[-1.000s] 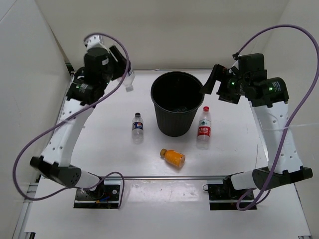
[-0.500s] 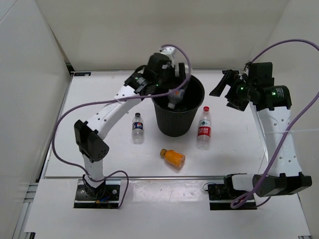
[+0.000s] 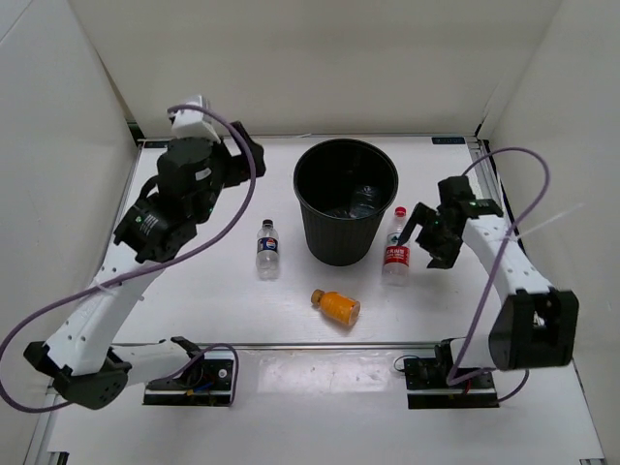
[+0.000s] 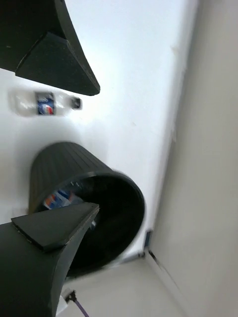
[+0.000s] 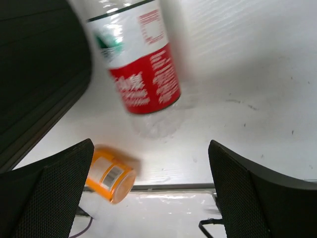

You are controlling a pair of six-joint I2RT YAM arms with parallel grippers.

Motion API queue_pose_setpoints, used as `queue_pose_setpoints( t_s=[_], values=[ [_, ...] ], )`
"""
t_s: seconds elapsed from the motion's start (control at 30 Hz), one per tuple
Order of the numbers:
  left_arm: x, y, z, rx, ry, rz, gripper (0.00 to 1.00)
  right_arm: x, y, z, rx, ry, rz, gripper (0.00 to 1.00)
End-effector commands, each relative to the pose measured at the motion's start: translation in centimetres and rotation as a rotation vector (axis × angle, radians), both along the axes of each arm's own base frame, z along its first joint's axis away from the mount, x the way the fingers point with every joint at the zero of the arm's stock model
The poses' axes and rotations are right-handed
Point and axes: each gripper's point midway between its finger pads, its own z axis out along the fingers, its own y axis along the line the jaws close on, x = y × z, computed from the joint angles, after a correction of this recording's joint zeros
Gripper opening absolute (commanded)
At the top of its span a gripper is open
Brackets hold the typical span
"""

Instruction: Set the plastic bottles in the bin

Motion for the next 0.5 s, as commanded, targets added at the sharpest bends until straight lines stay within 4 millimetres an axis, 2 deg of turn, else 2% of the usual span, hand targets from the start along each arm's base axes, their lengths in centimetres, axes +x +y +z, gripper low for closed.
queue_pose_setpoints(
  t_s=[0.0, 0.03, 0.07, 0.1, 0.13, 0.17, 0.2, 0.27, 0.3, 0.4, 0.43, 0.47],
  values=[
    [0.5, 1.7, -10.1, 0.126, 0.262, 0.082, 1.0, 3.1, 0.0, -2.4, -0.014, -0.025, 0.003, 1.0],
    [0.3, 1.9, -11.8, 0.138, 0.31, 0.078, 1.0, 3.2, 0.1, -3.3, -0.025, -0.003, 0.011, 1.0],
    [-0.5, 3.0, -14.5, 0.179, 0.394, 0.102, 1.0, 3.9, 0.0, -3.8, -0.037, 0.005, 0.007, 1.0],
    [-0.6, 3.7, -16.1, 0.183, 0.445, 0.12, 1.0, 3.9, 0.0, -5.4, -0.044, 0.059, 0.008, 1.0],
    [-0.9, 4.1, -17.1, 0.185, 0.48, 0.128, 1.0, 4.8, 0.4, -5.5, -0.044, 0.055, 0.017, 1.0],
    [-1.3, 4.5, -19.0, 0.202, 0.536, 0.133, 1.0, 5.2, 0.3, -6.1, -0.057, 0.07, 0.013, 1.0],
    [-1.5, 4.9, -20.3, 0.208, 0.579, 0.147, 1.0, 5.9, 0.3, -7.1, -0.065, 0.1, 0.023, 0.99],
    [-2.1, 5.6, -22.4, 0.227, 0.63, 0.155, 1.0, 6.5, 0.7, -8.2, -0.073, 0.128, 0.045, 0.94],
    [-2.2, 5.5, -23.2, 0.227, 0.653, 0.153, 1.0, 6.6, 0.6, -9.3, -0.079, 0.159, 0.055, 0.86],
    [-1.8, 6.0, -24.6, 0.217, 0.678, 0.168, 1.0, 6.5, 0.1, -9.6, -0.091, 0.192, 0.041, 0.64],
    [-1.9, 6.4, -24.9, 0.218, 0.687, 0.177, 1.0, 6.7, -0.3, -9.1, -0.088, 0.178, 0.03, 0.53],
    [-1.5, 6.2, -25.5, 0.218, 0.701, 0.183, 1.0, 6.4, -0.4, -7.8, -0.092, 0.16, 0.016, 0.49]
  ],
)
